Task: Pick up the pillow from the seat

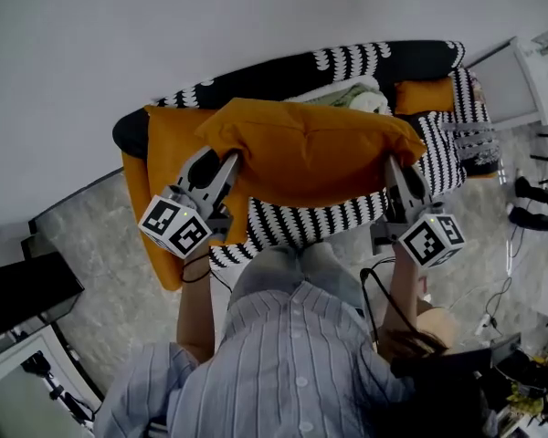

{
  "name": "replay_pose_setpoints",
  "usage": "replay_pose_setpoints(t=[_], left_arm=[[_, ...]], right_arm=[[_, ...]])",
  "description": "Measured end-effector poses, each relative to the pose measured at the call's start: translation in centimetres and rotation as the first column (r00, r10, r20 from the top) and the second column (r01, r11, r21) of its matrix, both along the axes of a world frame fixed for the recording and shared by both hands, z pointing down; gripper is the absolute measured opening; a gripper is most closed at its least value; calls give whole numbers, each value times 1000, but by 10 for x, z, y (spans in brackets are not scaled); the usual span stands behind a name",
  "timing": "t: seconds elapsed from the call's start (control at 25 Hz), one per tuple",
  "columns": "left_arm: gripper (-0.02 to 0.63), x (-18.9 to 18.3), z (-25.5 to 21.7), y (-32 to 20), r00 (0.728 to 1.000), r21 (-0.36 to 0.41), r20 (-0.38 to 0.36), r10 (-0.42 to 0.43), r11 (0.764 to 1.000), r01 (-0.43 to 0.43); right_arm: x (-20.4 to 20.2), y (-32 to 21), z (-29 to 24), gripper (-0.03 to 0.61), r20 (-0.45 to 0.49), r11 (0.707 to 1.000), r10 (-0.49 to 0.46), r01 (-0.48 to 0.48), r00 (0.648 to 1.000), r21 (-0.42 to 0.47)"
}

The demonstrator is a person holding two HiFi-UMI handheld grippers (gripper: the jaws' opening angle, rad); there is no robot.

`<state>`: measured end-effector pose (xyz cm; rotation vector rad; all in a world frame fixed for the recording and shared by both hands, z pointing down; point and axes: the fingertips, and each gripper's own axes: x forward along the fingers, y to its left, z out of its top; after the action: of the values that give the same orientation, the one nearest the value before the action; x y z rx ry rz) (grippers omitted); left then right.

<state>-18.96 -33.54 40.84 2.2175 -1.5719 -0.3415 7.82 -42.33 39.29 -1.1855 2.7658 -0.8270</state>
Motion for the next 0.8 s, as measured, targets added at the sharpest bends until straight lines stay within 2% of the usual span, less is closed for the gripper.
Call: replay_pose_setpoints(t=[0.2,0.44,0.8], left_arm=[[120,10,-5,28,1000,10,-13,-13,1000,13],[115,38,-17,61,1000,28,3,18,999,-18],[114,89,-22,125,998,13,43,55,998,-55]], right_arm=[[11,29,-6,80,-1,1000,7,-7,1000,10],[42,73,-17,80,23,999,43,-43,999,30],[96,146,-15,78,56,996,87,-88,995,31]])
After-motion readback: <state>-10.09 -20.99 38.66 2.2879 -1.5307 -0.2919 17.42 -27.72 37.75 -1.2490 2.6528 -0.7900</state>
